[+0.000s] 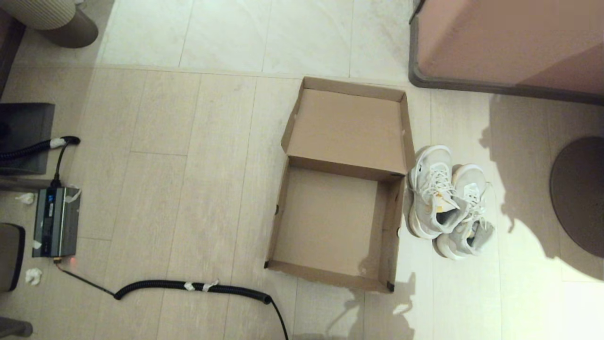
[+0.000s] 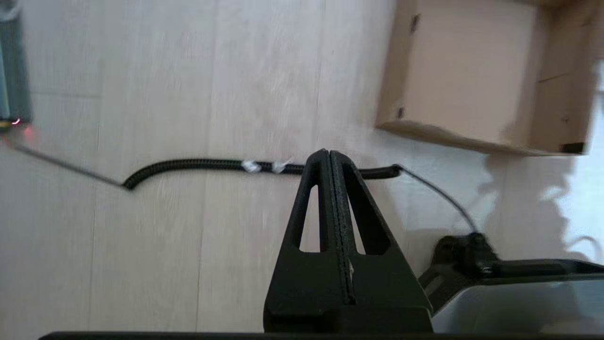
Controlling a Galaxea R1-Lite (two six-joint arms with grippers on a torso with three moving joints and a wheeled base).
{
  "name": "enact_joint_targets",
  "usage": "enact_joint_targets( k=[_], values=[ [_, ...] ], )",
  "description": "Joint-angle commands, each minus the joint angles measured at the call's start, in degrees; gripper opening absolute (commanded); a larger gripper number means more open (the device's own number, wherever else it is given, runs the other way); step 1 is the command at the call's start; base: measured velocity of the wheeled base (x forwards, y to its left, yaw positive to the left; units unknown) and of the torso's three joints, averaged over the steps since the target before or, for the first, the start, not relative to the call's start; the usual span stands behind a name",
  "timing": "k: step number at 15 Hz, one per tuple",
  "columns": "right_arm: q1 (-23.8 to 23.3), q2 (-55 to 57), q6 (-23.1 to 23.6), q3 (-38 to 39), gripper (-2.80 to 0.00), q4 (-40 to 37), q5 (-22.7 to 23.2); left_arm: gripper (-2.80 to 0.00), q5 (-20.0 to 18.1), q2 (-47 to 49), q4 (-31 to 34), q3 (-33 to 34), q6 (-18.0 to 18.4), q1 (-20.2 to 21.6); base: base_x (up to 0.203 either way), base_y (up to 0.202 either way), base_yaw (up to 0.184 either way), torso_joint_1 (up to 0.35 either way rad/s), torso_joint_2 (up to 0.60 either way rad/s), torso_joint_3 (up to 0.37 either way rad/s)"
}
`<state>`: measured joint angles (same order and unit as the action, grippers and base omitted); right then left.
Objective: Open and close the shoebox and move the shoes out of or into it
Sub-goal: Put the shoes into the shoe box
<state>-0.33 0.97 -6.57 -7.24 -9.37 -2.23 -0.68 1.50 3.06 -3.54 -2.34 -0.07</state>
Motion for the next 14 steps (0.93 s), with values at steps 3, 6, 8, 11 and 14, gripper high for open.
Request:
enact_joint_targets(
  k=[3,6,8,11,14],
  values=[
    [-0.04,18.28,-2.13,-8.14,0.00,-2.25,0.33,-2.80,-4.44,16.40,-1.47,-6.82,-1.67,-0.10,0.000,0.000,0.000,0.000,0.00,0.000],
    [-0.03,40.04,-4.15,-11.10,0.00,2.00,1.22,-2.80,-7.48,33.92,-8.83,-11.01,-6.16,-0.11,0.000,0.000,0.000,0.000,0.00,0.000],
    [-0.03,56.53,-5.25,-12.18,0.00,10.87,1.95,-2.80,-8.36,45.96,-18.34,-13.23,-9.58,-0.12,0.000,0.000,0.000,0.000,0.00,0.000],
    [-0.09,80.68,-7.42,-14.40,0.00,27.21,3.37,-2.80,-9.30,58.44,-29.73,-16.21,-12.78,-0.21,0.000,0.000,0.000,0.000,0.00,0.000],
    [-0.65,100.16,-8.99,-17.39,0.00,43.61,4.90,-2.80,-9.70,61.17,-32.33,-16.62,-14.36,-0.53,0.000,0.000,0.000,0.000,0.00,0.000]
  ],
)
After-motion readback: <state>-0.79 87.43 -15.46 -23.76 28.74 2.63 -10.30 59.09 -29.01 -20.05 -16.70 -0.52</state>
